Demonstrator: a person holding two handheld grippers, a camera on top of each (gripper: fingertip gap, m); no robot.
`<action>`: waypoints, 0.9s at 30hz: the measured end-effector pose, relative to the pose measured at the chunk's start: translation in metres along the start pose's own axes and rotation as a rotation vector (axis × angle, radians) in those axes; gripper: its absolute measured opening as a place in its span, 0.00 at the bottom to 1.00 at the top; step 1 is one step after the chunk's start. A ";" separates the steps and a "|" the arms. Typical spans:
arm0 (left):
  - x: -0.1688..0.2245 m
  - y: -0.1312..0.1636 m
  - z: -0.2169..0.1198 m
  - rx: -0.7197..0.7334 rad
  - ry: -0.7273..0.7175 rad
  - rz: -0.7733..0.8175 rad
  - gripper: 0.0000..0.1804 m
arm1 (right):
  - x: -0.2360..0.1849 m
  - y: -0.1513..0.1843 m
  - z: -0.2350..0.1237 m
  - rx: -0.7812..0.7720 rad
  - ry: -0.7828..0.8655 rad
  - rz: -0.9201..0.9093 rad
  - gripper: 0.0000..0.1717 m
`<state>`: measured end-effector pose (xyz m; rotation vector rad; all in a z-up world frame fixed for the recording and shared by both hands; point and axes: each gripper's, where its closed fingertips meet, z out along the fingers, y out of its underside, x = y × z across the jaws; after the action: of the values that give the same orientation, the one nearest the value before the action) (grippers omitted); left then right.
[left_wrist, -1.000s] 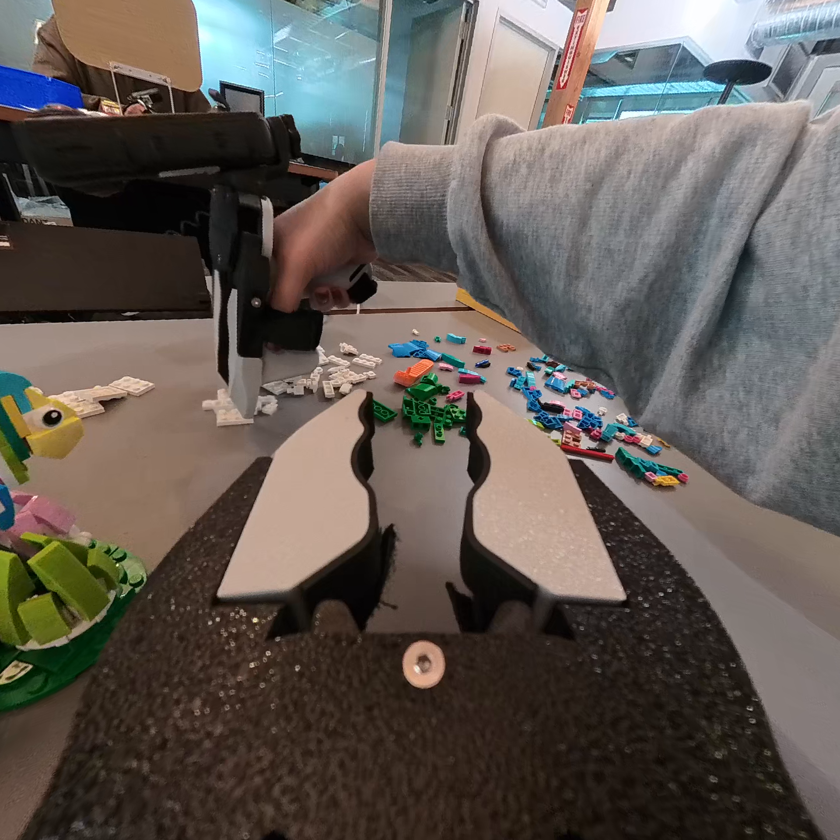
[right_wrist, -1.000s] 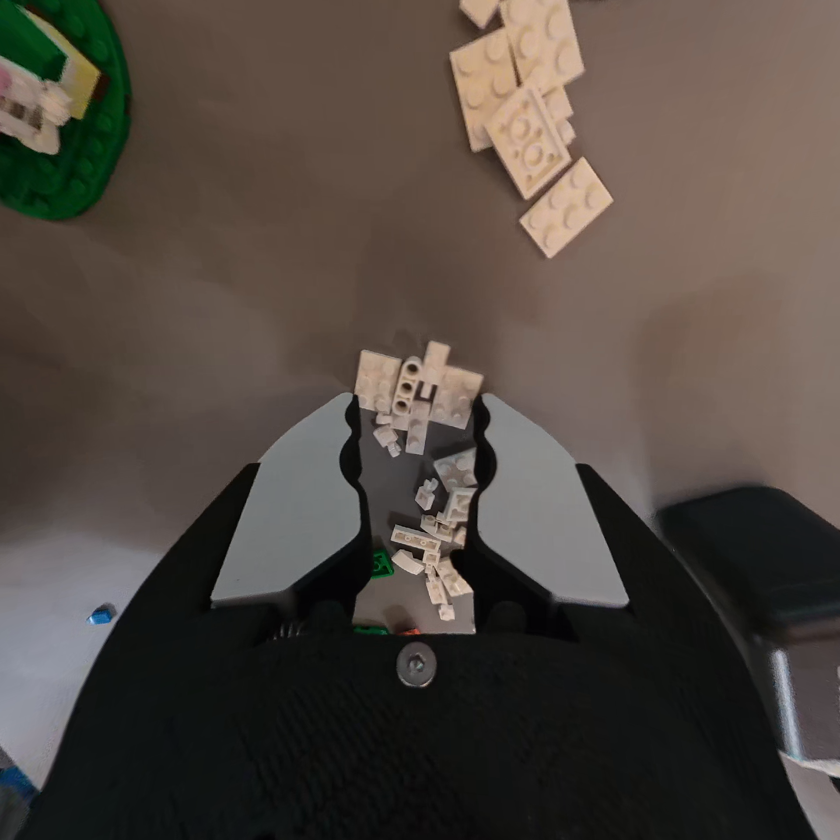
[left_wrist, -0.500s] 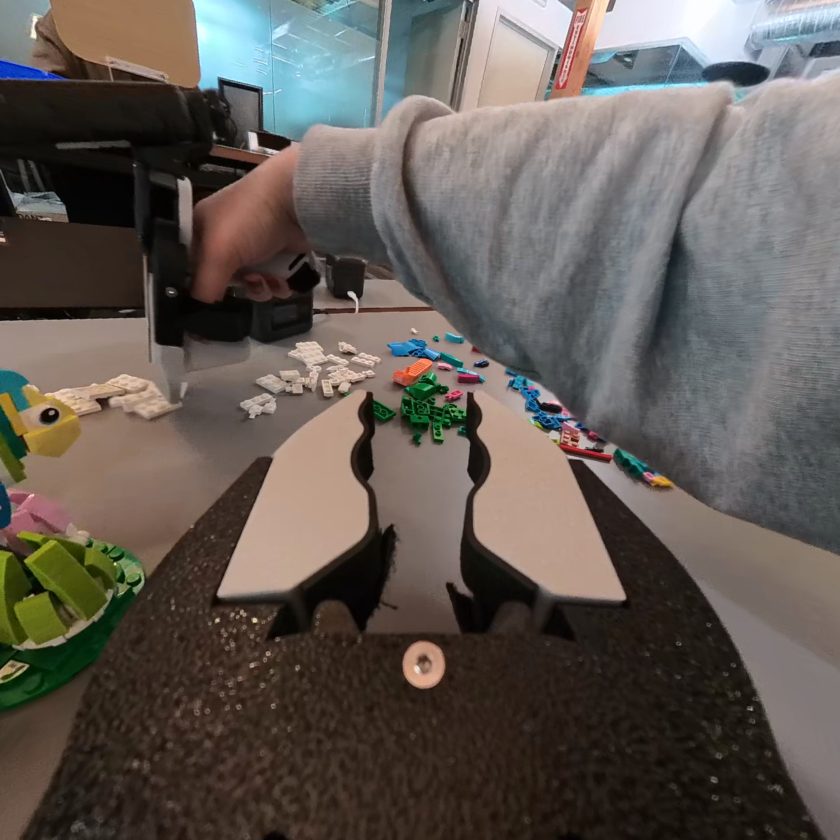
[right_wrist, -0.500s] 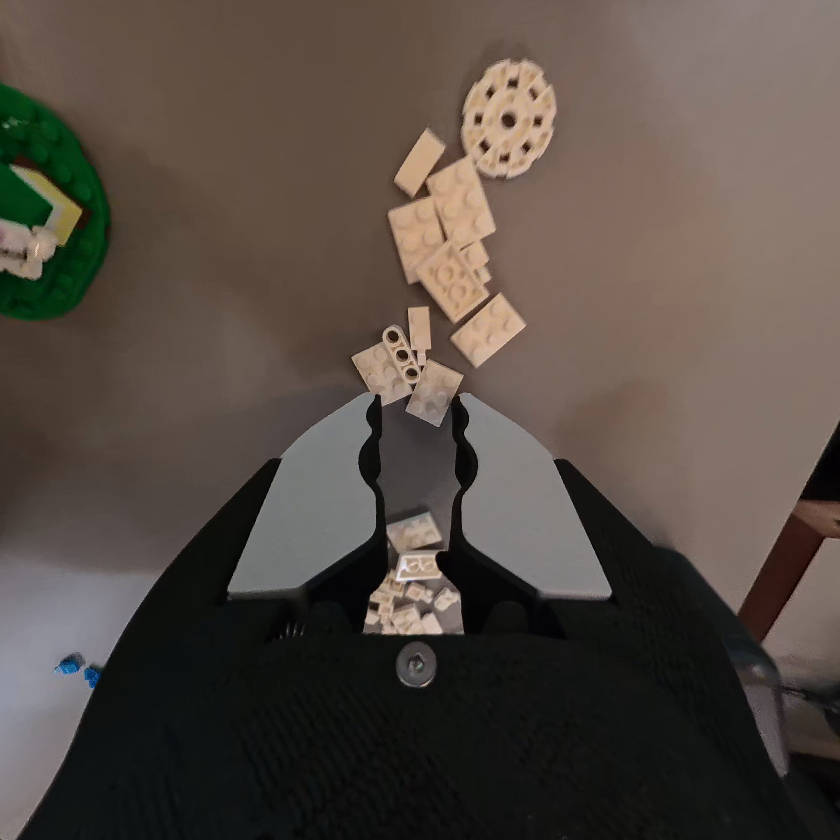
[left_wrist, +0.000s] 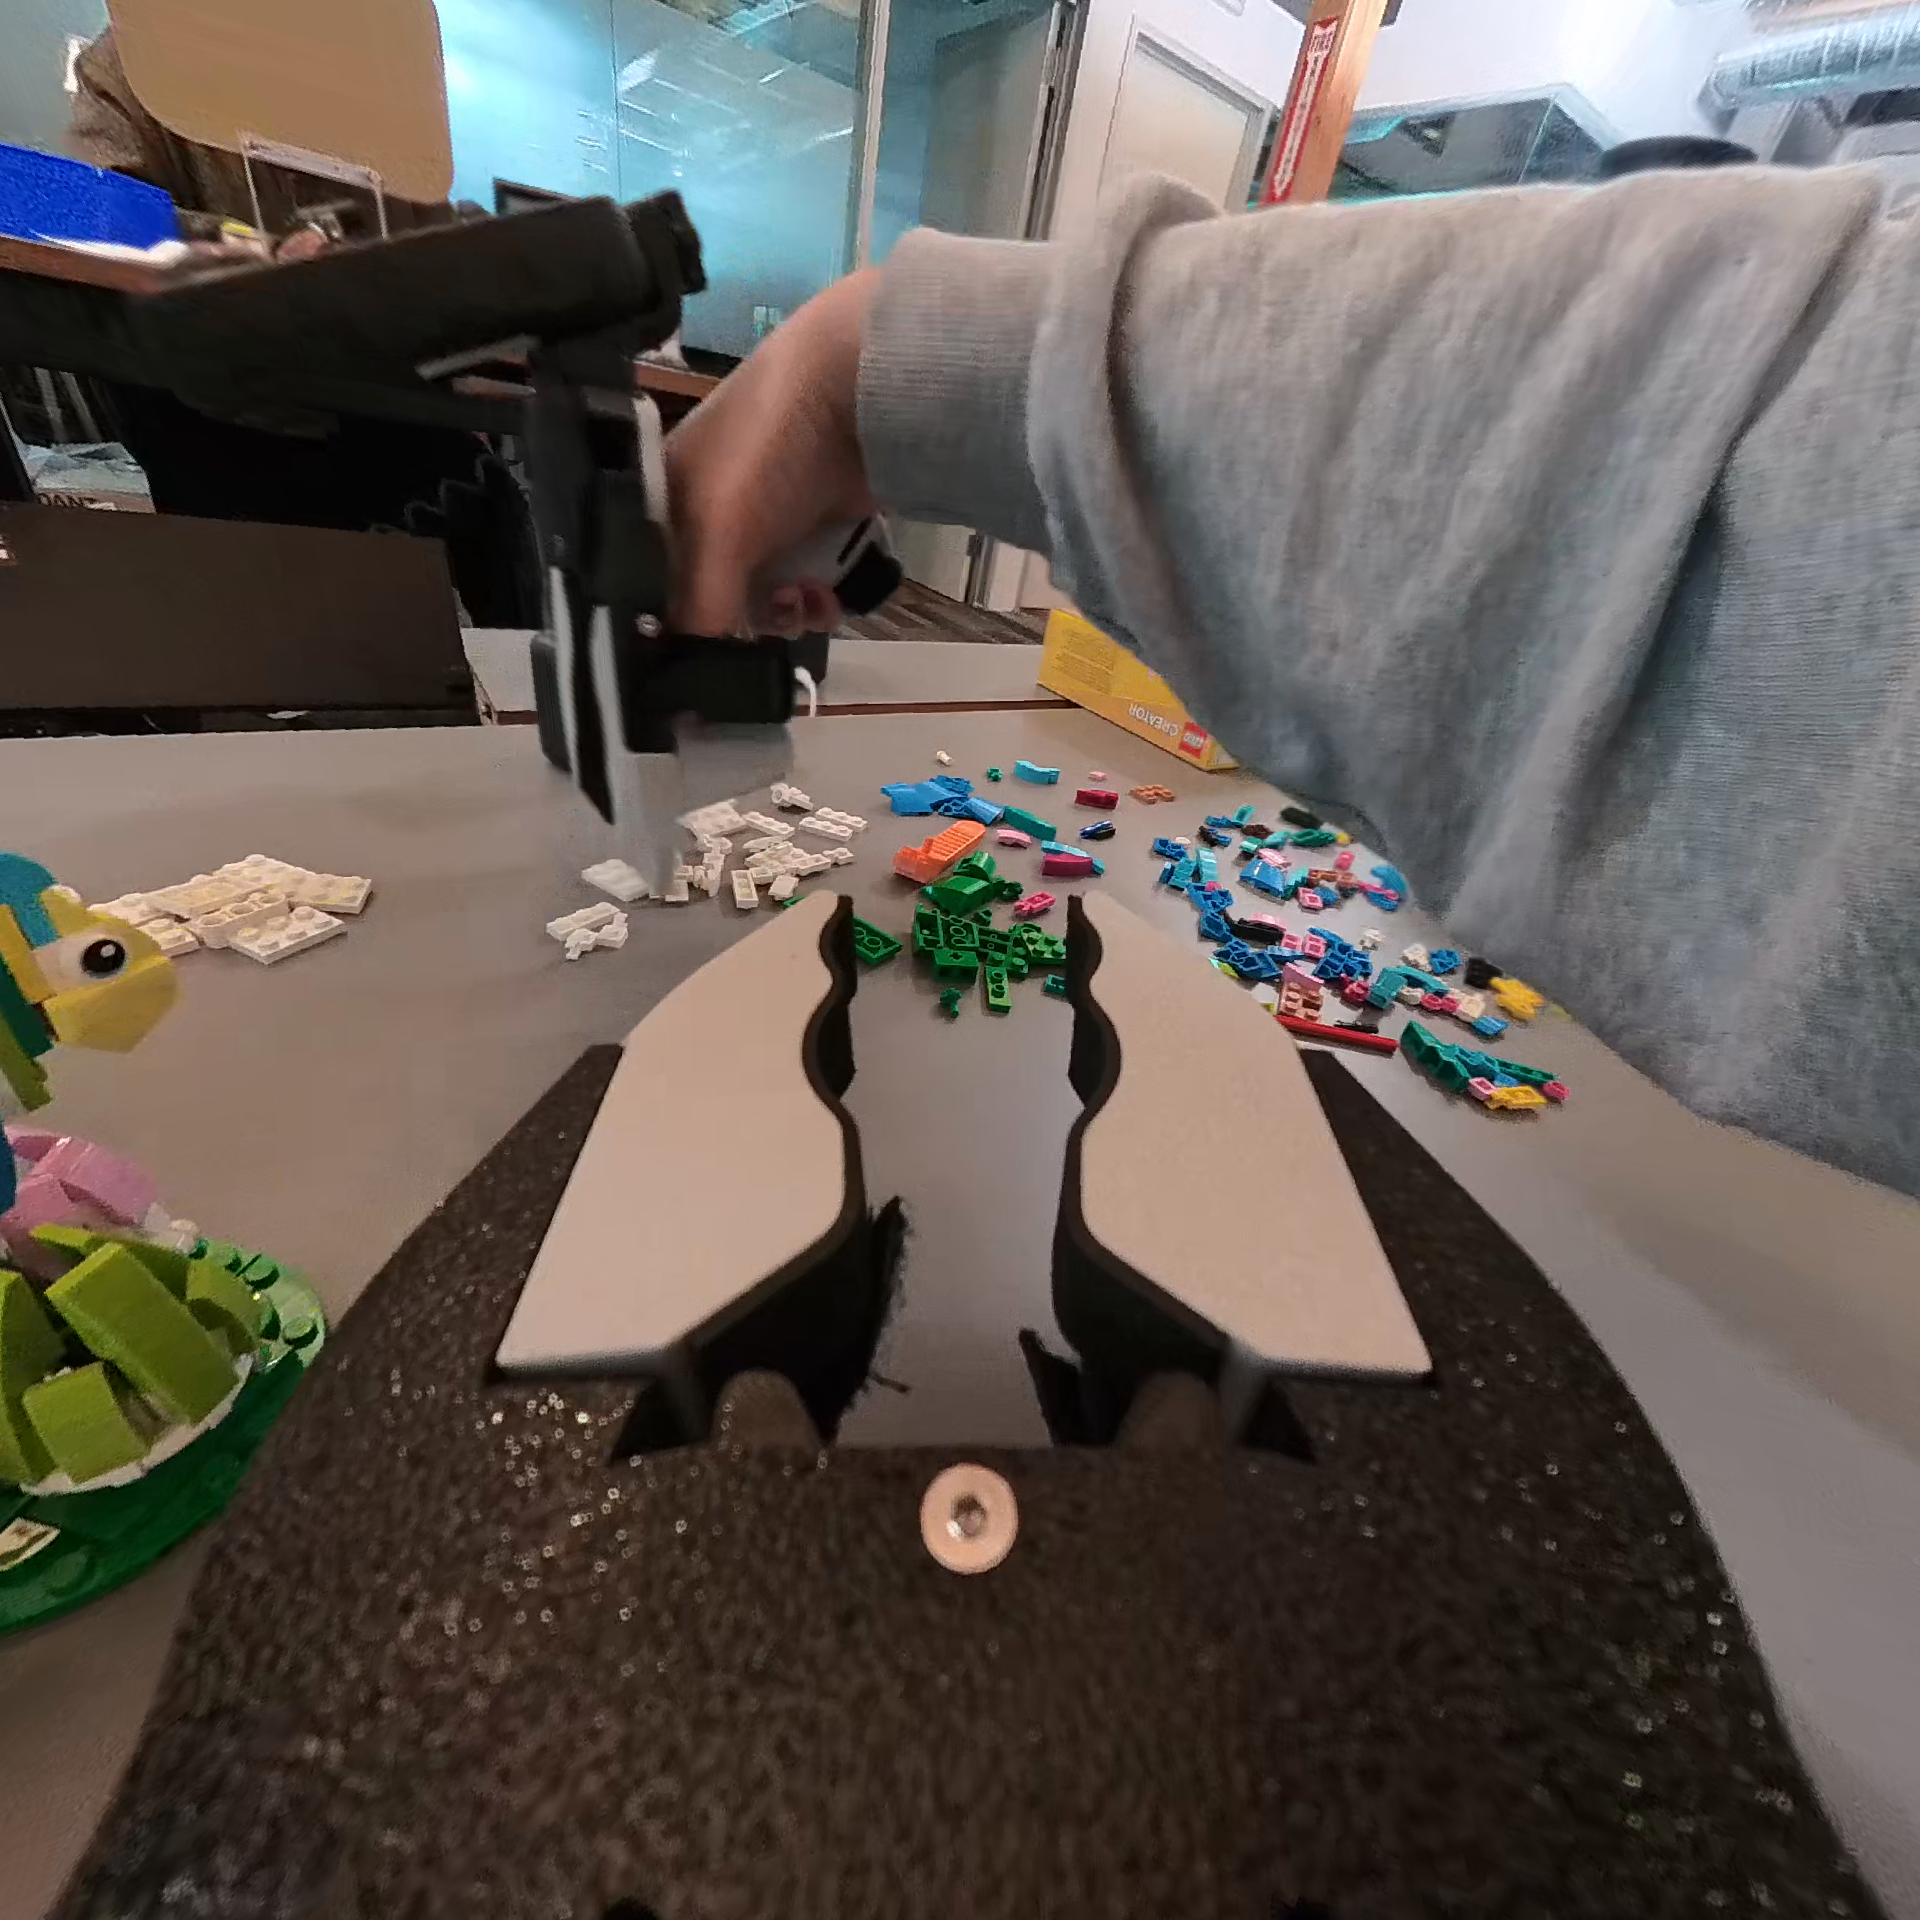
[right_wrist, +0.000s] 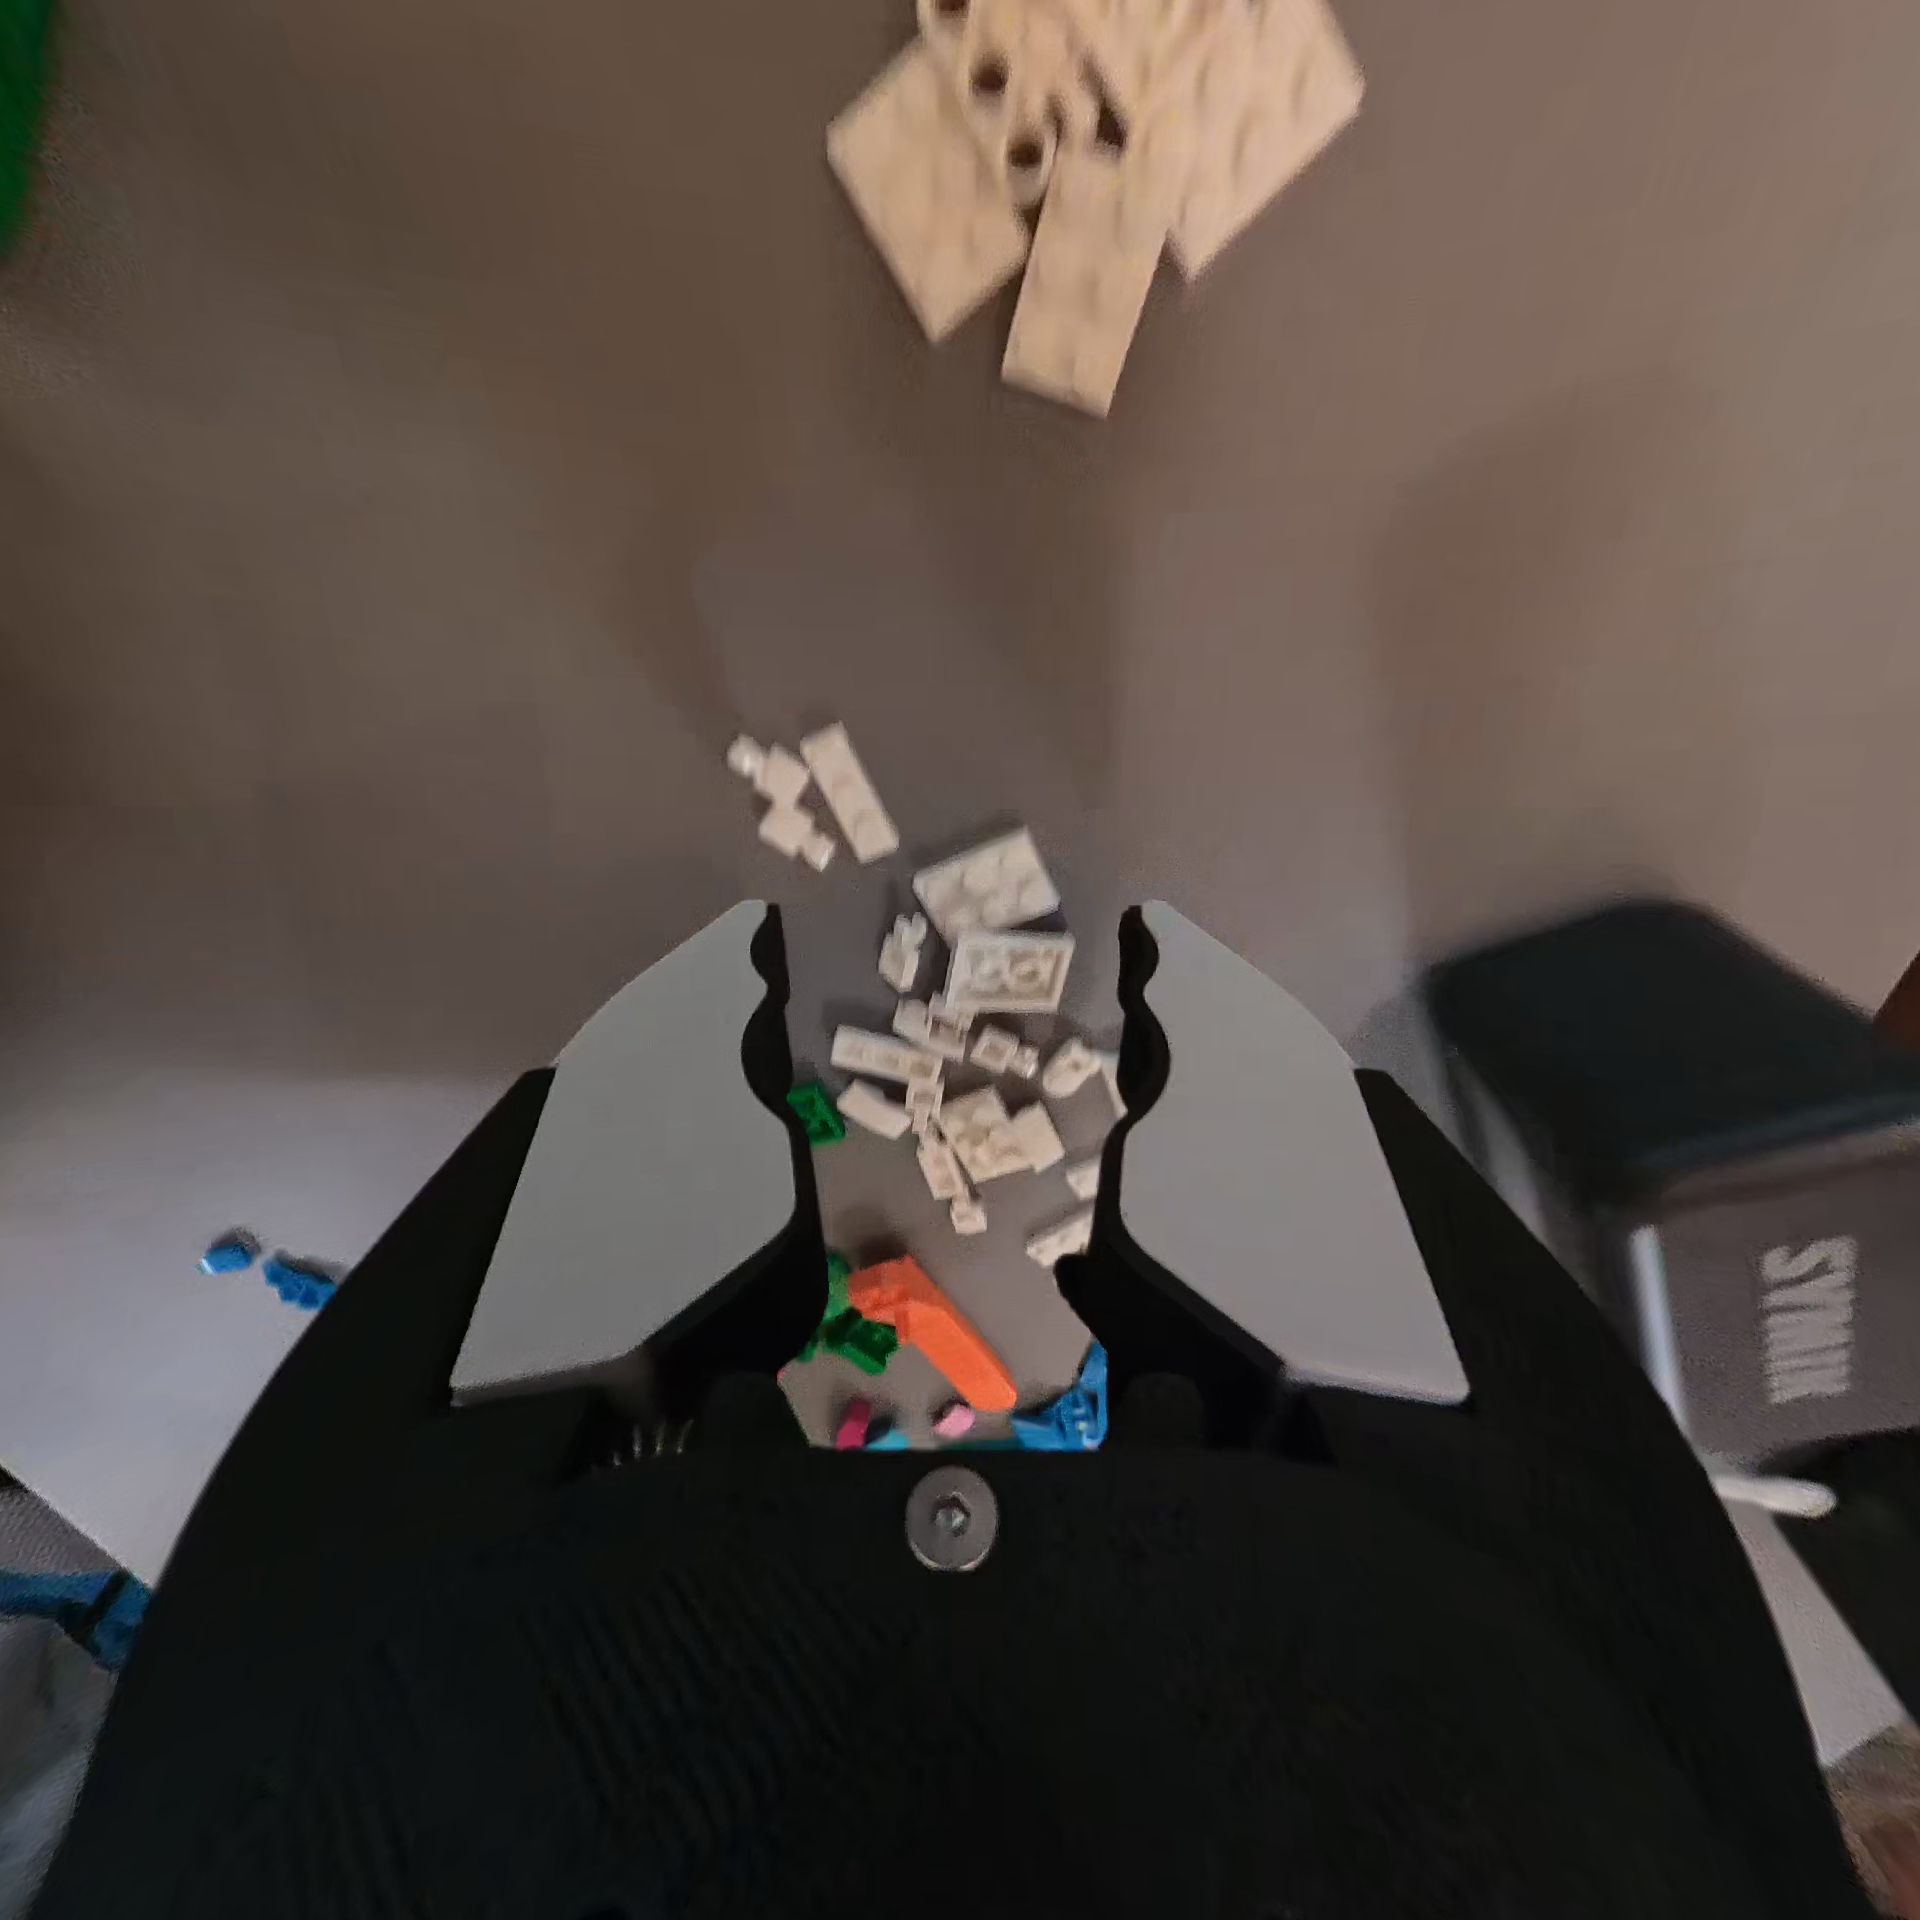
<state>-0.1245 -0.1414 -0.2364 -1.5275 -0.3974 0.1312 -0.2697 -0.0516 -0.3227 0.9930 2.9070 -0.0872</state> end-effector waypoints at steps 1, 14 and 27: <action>0.000 0.000 0.000 -0.001 -0.001 0.004 0.21 | -0.001 0.008 0.001 -0.011 -0.002 -0.002 0.35; -0.001 0.001 0.000 -0.002 -0.001 0.005 0.21 | 0.001 0.019 0.013 0.004 0.043 -0.005 0.12; -0.001 0.001 -0.001 -0.006 0.004 -0.006 0.21 | 0.008 -0.038 0.014 0.054 0.053 -0.037 0.04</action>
<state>-0.1251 -0.1424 -0.2376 -1.5321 -0.3990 0.1223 -0.2984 -0.0775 -0.3356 0.9637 2.9864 -0.1444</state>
